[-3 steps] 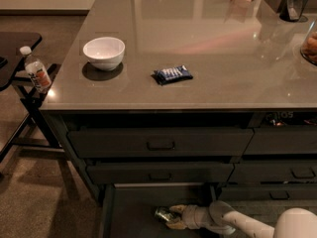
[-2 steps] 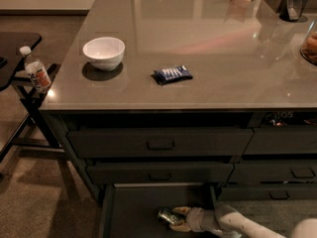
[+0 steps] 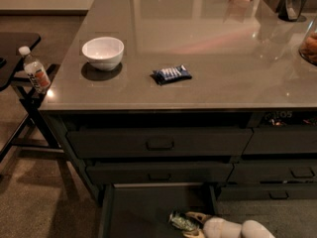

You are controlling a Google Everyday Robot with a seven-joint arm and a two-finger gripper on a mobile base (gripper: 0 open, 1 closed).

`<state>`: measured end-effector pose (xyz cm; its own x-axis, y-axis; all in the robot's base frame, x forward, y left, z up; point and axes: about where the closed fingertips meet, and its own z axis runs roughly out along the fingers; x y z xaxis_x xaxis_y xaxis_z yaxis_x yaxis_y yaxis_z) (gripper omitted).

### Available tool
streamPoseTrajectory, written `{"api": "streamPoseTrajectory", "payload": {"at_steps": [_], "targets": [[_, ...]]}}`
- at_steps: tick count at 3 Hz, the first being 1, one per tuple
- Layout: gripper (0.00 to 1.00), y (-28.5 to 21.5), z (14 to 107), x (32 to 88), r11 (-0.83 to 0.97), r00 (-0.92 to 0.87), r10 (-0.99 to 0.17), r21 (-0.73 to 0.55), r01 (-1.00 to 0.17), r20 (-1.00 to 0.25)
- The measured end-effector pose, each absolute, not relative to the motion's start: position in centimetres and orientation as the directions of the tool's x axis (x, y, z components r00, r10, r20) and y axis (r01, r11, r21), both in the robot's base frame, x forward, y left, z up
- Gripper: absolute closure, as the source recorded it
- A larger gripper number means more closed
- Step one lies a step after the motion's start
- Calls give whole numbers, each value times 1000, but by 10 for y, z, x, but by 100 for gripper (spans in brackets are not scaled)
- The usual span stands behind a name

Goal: Pick green can from bottom drawer and place on counter

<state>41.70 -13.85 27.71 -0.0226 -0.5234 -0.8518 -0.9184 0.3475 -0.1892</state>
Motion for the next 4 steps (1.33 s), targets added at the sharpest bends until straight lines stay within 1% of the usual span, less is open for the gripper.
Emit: {"api": "streamPoseTrajectory", "payload": {"at_steps": [1,2,3,4], "targets": [[100,-163,343,390,332,59,-555,-286,-899,-830],[100,-169,417,381,282,125,-603,-356,-891,-788],[100,-161,493,387,221,188,-653,-423,-879,-733],[100,-168,518,393,190,216,-694,-463,-866,-687]]}}
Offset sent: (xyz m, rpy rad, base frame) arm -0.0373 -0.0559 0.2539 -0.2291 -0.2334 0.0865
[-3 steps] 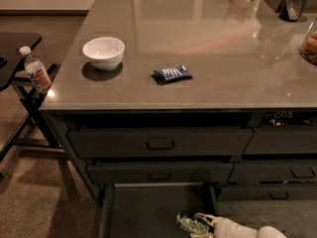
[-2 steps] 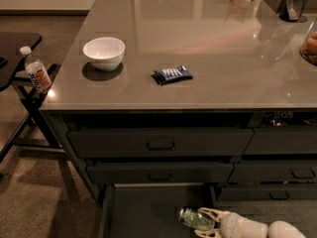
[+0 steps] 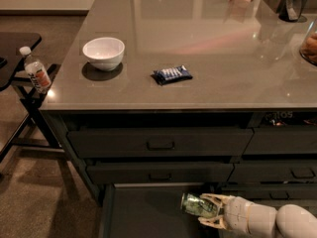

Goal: Pick green can from bottom drawer and place on counter

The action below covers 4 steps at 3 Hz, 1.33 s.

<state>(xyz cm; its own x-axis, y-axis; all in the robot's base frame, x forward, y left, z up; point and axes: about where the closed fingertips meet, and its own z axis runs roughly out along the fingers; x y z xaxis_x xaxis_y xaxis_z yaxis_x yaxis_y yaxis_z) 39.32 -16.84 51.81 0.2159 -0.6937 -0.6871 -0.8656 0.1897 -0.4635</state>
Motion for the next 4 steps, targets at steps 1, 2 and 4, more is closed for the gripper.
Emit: {"api": "streamPoseTrajectory", "payload": {"at_steps": [1,2,4], "targets": [[100,-168,518,393,190,216,-694,-463,-866,-687],[100,-162,526,403,168,231,-700,-470,-866,-676],[100,-184,608,457,116,290,-758,-559,-821,-584]]}}
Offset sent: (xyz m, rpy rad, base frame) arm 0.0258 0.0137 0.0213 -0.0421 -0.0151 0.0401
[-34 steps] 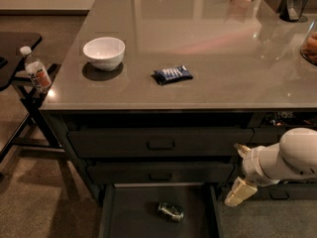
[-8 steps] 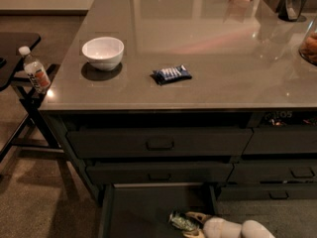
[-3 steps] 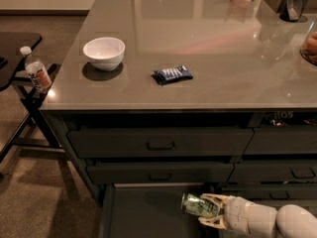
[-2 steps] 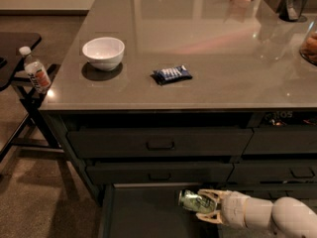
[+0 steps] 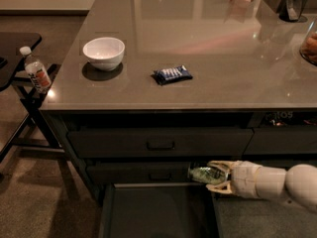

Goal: Pick green can from bottom drawer and place on counter

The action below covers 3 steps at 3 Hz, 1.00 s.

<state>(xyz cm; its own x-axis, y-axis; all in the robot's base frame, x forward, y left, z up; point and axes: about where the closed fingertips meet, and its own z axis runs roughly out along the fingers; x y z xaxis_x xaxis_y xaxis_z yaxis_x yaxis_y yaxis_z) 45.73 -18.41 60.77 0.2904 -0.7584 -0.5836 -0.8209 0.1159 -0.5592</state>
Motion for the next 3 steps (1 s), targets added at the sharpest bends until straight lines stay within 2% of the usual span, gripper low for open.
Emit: {"api": "streamPoseTrajectory", "payload": {"at_steps": [2,3], "targets": [[100,-219,695,465,95,341,-781,-640,-762,-523],[100,-207,731,445,54,417,-740,-665,-745,-527]]}}
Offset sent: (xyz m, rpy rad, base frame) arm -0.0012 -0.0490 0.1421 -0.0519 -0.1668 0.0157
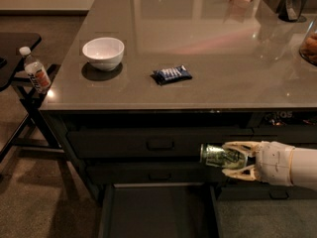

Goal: Pick green can from bottom drawer and place on counter

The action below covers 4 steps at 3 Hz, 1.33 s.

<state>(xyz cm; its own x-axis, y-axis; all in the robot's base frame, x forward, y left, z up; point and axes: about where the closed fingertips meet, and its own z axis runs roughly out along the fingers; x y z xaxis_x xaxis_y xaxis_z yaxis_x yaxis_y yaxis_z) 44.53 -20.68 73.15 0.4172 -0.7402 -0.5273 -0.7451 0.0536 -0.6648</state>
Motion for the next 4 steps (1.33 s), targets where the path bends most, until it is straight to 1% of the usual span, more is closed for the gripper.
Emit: {"api": "streamPoseTrajectory", "payload": {"at_steps": [1,2,3,4], "targets": [[100,-180,748,417,-38,477,-713,-651,-758,-513],[100,-166,779,411,-87,492,-730,-649,-756,-475],[100,-163,818,430,-109,446,-797,-630,-769,-406],[100,-151,822,434,-74,407,-799,-600,-797,-442]]}}
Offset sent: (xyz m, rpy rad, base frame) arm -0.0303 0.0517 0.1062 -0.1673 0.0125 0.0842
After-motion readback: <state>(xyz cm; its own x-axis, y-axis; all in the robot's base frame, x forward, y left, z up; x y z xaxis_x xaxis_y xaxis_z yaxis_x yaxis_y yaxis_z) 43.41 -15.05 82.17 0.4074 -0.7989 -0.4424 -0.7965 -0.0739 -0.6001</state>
